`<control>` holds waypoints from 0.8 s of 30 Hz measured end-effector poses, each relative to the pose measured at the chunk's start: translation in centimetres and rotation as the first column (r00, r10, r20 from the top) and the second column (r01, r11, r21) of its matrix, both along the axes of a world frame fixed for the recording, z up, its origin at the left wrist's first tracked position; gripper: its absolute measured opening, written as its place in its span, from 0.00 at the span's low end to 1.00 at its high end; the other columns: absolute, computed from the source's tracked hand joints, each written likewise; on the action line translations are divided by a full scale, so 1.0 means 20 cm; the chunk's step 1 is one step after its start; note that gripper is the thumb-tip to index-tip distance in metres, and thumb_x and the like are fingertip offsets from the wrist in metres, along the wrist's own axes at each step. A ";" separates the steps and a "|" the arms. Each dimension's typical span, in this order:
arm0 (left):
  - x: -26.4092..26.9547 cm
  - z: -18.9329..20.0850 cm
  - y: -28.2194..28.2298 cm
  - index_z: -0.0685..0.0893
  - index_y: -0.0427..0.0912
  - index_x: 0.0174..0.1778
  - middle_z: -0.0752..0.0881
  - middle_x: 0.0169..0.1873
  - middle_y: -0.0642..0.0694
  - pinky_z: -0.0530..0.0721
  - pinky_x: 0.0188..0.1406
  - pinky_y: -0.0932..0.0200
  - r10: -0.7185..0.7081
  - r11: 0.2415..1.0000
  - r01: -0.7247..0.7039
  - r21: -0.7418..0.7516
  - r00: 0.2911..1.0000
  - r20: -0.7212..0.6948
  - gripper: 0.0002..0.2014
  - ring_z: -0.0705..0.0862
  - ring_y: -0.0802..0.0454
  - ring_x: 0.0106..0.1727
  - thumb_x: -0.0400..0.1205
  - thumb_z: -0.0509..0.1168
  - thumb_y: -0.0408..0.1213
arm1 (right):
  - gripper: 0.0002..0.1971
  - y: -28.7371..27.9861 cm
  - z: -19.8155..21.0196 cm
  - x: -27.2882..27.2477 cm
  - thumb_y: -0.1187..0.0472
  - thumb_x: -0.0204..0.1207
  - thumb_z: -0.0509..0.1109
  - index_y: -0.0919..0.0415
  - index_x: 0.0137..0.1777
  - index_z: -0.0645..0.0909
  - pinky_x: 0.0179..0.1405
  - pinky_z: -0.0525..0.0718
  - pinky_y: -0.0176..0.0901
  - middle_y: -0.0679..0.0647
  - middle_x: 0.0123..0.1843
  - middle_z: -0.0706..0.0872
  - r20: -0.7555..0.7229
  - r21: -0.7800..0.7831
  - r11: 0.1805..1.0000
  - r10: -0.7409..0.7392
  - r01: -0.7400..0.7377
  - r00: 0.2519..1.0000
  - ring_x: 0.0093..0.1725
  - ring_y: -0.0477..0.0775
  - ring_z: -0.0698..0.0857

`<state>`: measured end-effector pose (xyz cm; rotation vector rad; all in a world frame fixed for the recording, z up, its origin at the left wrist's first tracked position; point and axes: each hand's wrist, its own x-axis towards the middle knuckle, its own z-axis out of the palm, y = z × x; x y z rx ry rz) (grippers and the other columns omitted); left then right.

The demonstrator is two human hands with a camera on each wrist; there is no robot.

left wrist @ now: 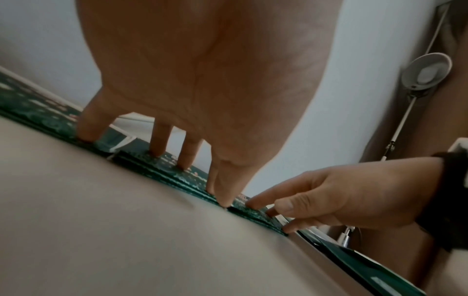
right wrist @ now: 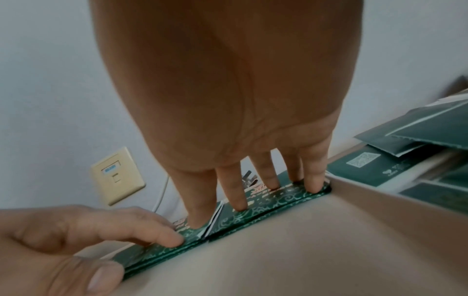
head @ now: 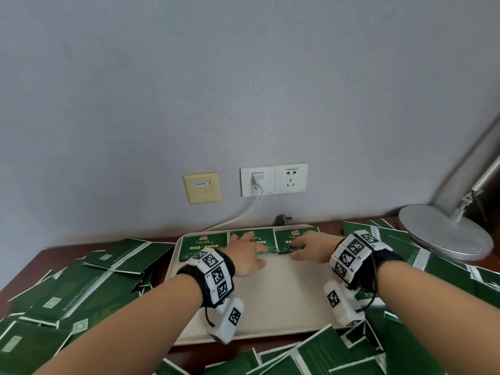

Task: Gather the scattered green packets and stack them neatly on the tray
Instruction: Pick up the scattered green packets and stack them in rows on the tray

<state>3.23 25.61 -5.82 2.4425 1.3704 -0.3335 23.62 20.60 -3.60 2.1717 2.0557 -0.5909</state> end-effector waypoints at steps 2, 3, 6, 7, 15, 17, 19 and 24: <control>-0.01 0.01 0.00 0.66 0.61 0.82 0.55 0.85 0.43 0.56 0.82 0.37 -0.012 1.000 0.012 -0.005 1.000 -0.004 0.25 0.52 0.31 0.82 0.86 0.57 0.51 | 0.26 0.01 -0.01 0.00 0.43 0.81 0.63 0.54 0.76 0.75 0.73 0.74 0.51 0.54 0.74 0.79 0.002 -0.007 1.000 -0.006 0.006 1.000 0.71 0.57 0.78; -0.01 0.02 0.00 0.66 0.60 0.82 0.55 0.85 0.43 0.56 0.82 0.39 -0.016 1.000 0.016 -0.002 1.000 -0.004 0.26 0.52 0.32 0.82 0.86 0.58 0.50 | 0.27 0.01 -0.01 -0.01 0.43 0.80 0.64 0.54 0.77 0.74 0.73 0.74 0.52 0.54 0.74 0.78 0.006 -0.010 1.000 -0.008 0.008 1.000 0.72 0.58 0.77; -0.01 0.02 -0.01 0.66 0.59 0.82 0.55 0.85 0.43 0.56 0.82 0.43 -0.020 1.000 0.020 0.009 1.000 -0.002 0.26 0.53 0.33 0.82 0.86 0.59 0.48 | 0.28 0.01 -0.02 -0.01 0.43 0.80 0.63 0.54 0.77 0.73 0.73 0.74 0.53 0.55 0.75 0.77 0.024 -0.015 1.000 -0.013 0.014 1.000 0.72 0.59 0.77; -0.01 0.02 -0.01 0.66 0.60 0.82 0.55 0.85 0.44 0.56 0.82 0.41 -0.015 1.000 0.015 0.006 1.000 -0.005 0.26 0.53 0.33 0.82 0.86 0.59 0.48 | 0.28 0.00 -0.01 -0.01 0.43 0.80 0.63 0.53 0.78 0.73 0.74 0.74 0.52 0.55 0.75 0.76 0.021 -0.021 1.000 -0.015 0.015 1.000 0.73 0.58 0.76; -0.04 0.16 -0.11 0.66 0.59 0.83 0.57 0.84 0.41 0.52 0.84 0.40 -0.001 1.000 0.001 0.004 1.000 0.020 0.27 0.53 0.34 0.84 0.85 0.60 0.50 | 0.29 -0.10 0.19 -0.04 0.47 0.79 0.68 0.55 0.79 0.71 0.68 0.74 0.42 0.54 0.78 0.74 -0.123 0.095 0.993 -0.063 0.075 0.990 0.72 0.55 0.76; -0.07 0.25 -0.18 0.68 0.57 0.82 0.61 0.83 0.41 0.57 0.82 0.45 -0.008 0.999 0.006 0.038 0.998 0.055 0.26 0.57 0.36 0.84 0.86 0.61 0.49 | 0.28 -0.18 0.27 -0.06 0.49 0.79 0.68 0.54 0.78 0.72 0.54 0.77 0.38 0.54 0.75 0.76 -0.139 0.105 0.991 -0.073 0.088 0.988 0.61 0.53 0.79; -0.09 0.34 -0.25 0.70 0.53 0.82 0.66 0.82 0.43 0.62 0.79 0.52 -0.023 0.998 0.017 0.065 0.994 0.106 0.26 0.63 0.41 0.82 0.86 0.61 0.47 | 0.26 -0.25 0.33 -0.08 0.49 0.79 0.69 0.53 0.76 0.74 0.56 0.76 0.39 0.54 0.74 0.77 -0.146 0.130 0.987 -0.080 0.100 0.986 0.62 0.54 0.80; -0.17 0.48 -0.49 0.71 0.52 0.80 0.69 0.81 0.48 0.67 0.75 0.58 -0.033 0.998 0.025 0.054 0.988 0.153 0.25 0.69 0.48 0.79 0.85 0.62 0.47 | 0.26 -0.51 0.45 -0.16 0.49 0.78 0.70 0.53 0.75 0.75 0.72 0.73 0.47 0.54 0.74 0.78 -0.107 0.129 0.988 -0.077 0.091 0.991 0.71 0.55 0.77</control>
